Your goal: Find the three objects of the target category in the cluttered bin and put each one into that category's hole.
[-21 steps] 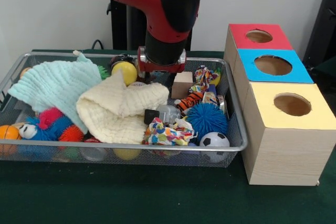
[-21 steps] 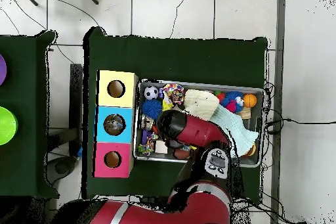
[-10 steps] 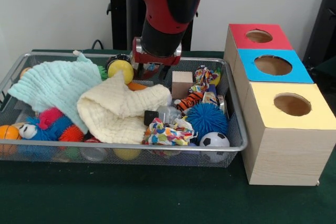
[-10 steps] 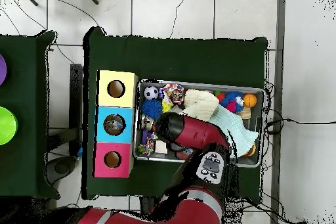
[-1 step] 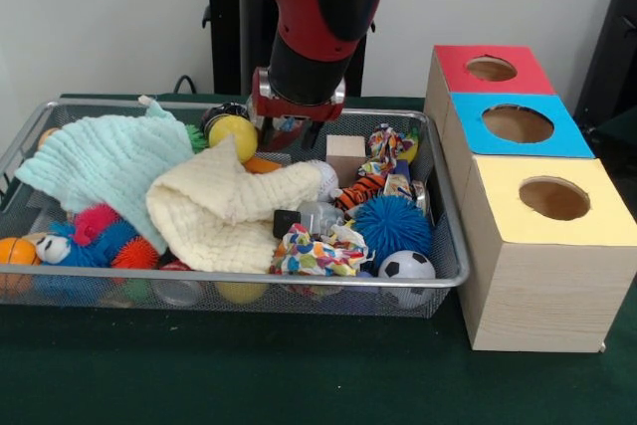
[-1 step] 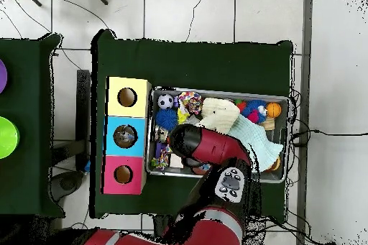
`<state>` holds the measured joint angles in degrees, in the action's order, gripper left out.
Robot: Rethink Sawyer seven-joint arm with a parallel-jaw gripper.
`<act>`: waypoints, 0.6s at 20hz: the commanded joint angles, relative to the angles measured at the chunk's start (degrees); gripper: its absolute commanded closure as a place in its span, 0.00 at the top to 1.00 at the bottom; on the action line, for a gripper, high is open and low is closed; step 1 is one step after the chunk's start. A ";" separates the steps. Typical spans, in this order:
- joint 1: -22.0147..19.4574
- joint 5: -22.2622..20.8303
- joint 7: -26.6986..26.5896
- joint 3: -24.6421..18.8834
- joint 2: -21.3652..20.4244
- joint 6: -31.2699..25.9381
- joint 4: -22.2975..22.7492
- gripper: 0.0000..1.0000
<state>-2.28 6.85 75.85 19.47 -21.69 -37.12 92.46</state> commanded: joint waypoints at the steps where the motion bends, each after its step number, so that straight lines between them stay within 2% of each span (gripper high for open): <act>1: -0.26 -1.49 10.13 -5.05 2.40 0.22 9.92 1.00; 12: 0.16 -1.15 9.84 -5.67 1.61 1.42 9.66 1.00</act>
<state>-2.14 6.84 75.85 19.46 -22.58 -33.96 94.35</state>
